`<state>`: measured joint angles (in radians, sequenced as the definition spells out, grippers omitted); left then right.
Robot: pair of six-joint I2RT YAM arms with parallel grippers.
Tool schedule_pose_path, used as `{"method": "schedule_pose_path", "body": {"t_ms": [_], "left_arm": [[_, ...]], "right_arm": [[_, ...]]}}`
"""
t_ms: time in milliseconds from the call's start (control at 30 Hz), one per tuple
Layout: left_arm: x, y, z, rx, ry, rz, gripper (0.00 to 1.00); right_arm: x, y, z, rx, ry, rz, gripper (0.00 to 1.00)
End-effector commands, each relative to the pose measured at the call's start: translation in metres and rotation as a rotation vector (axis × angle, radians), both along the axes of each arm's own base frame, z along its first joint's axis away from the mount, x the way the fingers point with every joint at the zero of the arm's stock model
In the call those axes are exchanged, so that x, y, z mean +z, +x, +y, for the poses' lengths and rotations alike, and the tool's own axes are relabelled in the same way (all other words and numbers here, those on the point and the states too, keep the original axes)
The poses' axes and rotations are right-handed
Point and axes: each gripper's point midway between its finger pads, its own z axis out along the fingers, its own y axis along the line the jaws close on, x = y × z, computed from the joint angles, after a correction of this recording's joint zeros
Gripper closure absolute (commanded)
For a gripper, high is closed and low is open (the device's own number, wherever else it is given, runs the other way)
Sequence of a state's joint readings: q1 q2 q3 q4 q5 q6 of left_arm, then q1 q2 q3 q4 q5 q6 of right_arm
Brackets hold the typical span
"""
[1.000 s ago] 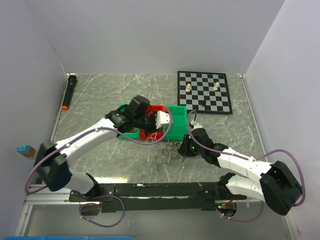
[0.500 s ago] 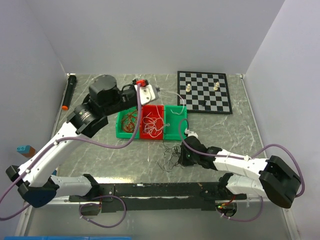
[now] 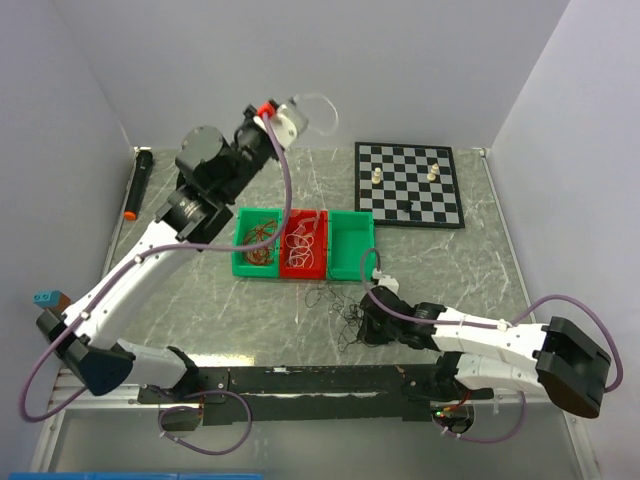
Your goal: Untangle the cables
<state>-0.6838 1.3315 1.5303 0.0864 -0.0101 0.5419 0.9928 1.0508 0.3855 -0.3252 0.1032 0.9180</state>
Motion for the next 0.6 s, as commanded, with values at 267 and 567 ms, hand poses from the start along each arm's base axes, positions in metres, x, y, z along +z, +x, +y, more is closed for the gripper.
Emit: {"method": "schedule_pose_path", "body": {"t_ms": [267,567], "left_arm": [[0.173,-0.034,0.074,0.238,-0.272,-0.502,0.99],[0.257,-0.063,0.113,0.329,-0.394,-0.730,0.99]], "right_arm": [[-0.027,-0.025,-0.020,0.006,-0.159,0.124,1.00],[-0.028,-0.030,-0.022,-0.001,-0.177,0.128,1.00]]}}
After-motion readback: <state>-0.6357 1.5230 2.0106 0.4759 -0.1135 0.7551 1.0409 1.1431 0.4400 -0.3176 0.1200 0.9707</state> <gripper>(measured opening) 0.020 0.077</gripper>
